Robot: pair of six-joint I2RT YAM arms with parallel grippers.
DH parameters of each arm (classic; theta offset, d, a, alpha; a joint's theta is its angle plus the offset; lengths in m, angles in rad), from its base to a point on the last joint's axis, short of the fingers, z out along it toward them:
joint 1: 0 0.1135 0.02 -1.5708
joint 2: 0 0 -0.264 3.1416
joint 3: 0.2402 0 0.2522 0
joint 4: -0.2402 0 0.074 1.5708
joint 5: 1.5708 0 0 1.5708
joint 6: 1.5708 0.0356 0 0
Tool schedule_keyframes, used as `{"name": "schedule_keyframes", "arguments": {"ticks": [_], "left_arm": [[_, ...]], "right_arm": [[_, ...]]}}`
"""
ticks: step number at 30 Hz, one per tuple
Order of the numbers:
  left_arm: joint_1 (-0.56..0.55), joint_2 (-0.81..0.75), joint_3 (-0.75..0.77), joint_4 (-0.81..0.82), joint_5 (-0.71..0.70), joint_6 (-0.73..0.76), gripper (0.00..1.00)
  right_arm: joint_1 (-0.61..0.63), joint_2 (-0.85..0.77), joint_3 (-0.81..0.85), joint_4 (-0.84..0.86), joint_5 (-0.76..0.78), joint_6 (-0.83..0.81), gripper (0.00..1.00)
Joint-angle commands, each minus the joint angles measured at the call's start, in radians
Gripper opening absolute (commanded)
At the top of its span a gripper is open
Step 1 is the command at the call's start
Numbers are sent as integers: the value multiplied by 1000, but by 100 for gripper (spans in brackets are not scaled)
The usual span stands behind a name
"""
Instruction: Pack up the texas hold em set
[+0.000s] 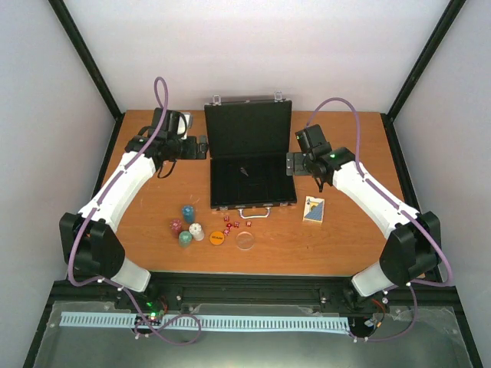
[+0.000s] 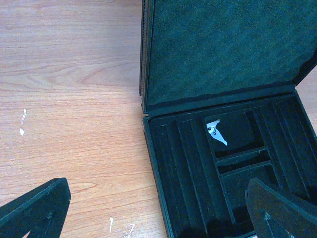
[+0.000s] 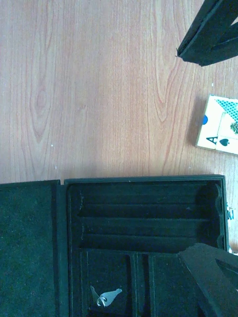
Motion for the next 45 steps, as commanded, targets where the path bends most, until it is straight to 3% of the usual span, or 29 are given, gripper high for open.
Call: {"name": "schedule_keyframes", "arguments": {"ticks": [1,4,12,30,45], "left_arm": [[-3,2,44,-11,4,4,100],[-3,5,42,-16,4,12,100],[-4,-19,-2,-24,-2,20,100],[-3,-17,-32,-46,-17,64,100],[-3,-24,-63,-51,-17,59,100]], "right_arm": [[4,-26,-12,7,58,-26,100],[2,3,-6,-73,84,-47,100],[-13,109,5,-277,120,110,100],[-119,208,-100,-219,-171,196,100],[-120,279,-178,-174,-181,190,100]]}}
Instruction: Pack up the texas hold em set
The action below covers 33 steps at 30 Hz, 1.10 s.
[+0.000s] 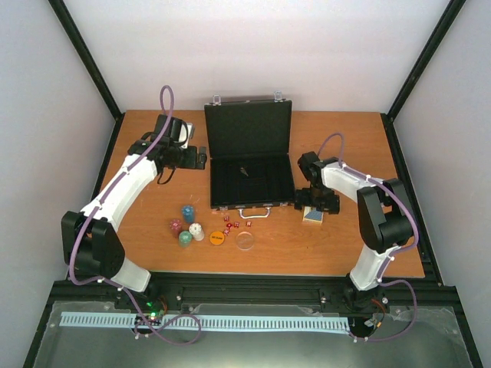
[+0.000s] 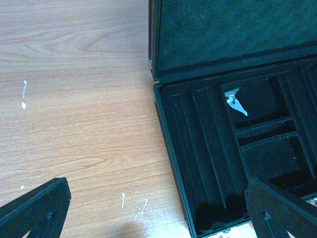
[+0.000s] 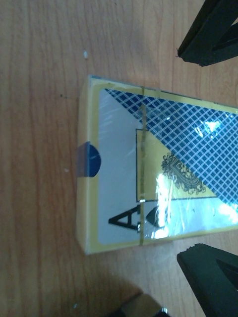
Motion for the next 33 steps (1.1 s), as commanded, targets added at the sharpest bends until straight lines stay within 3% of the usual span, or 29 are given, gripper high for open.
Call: {"name": "schedule_keyframes", "arguments": {"ticks": [1,10,15,20,26,29,33], "left_arm": [[-3,-25,-6,-10,-4,8,100],[-3,-28,-6,-12,-18,11,100],[-3,-33,-13,-12,-26,8,100],[-3,-36,-21,-11,-39,8,100],[-3,-36,-25,-11,-48,6,100],[-4,-35,-24,-10,-50,7,100],[-3,-36,-22,-13,-53,12,100]], "right_arm": [[2,5,-36,34,1,-3,100],[-4,5,-113,149,-28,-68,99],[-10,7,-140,178,-24,-91,86],[-11,7,-166,179,-15,-93,81],[-13,1,-182,162,29,-77,65],[-23,0,-170,143,57,-60,51],[-36,-19,-127,86,118,-26,48]]}}
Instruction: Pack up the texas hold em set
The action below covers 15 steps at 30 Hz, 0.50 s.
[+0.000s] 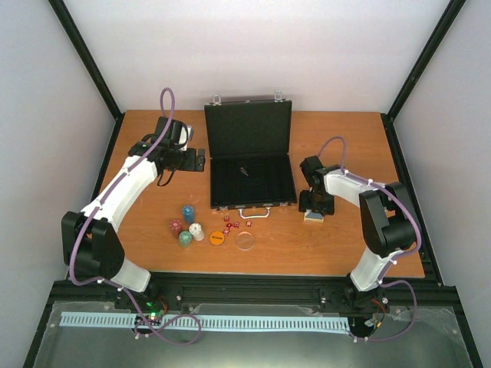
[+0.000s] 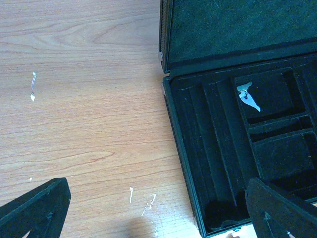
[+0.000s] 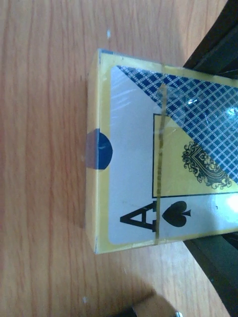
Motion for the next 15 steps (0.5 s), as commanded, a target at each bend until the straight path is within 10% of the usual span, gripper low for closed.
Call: {"name": "schedule_keyframes", "arguments": {"ticks": [1,15], "left_arm": [[-3,-31,5,-11,-14,14,100],[-3,-56,-39,-4,-19,13,100]], "right_arm": [[-30,10,14,-105,155,46,48],[-27,54,532,-239,-73,237,48]]}}
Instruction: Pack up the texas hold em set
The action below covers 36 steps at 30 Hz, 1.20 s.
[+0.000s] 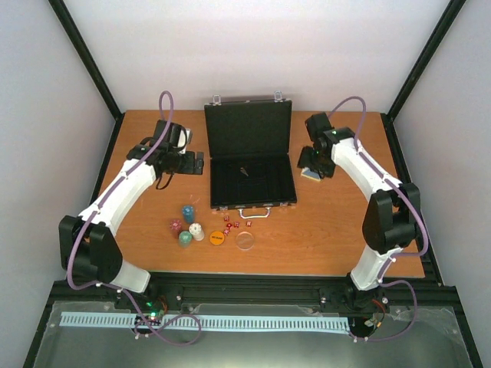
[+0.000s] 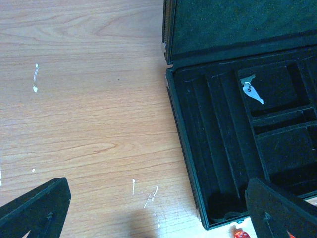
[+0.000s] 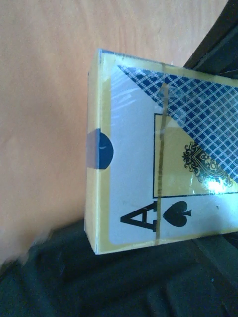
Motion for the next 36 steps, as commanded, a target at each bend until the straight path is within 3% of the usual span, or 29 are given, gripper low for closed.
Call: {"name": "schedule_keyframes", "arguments": {"ticks": [1,9,13,20,27,36], "left_arm": [[-3,-29,-14,-3,-10,10,100],[-3,-59,-36,4,-43,-6,100],[-3,-86,-55,5,-54,-23,100],[-3,-166,-156,71,-71,-47,100],[-4,-201,-124,23,-59,-21,100],[-3,-242,-71,-58,-22,-19,100]], "right_arm": [[15,50,136,0,-155,157,48],[148,126,243,149,-187,469,48],[228,166,274,212,-120,553,48],[287,188,210,333,-98,671,47],[331,171,109,414,-19,800,49],[424,262,151,407,86,966,51]]}}
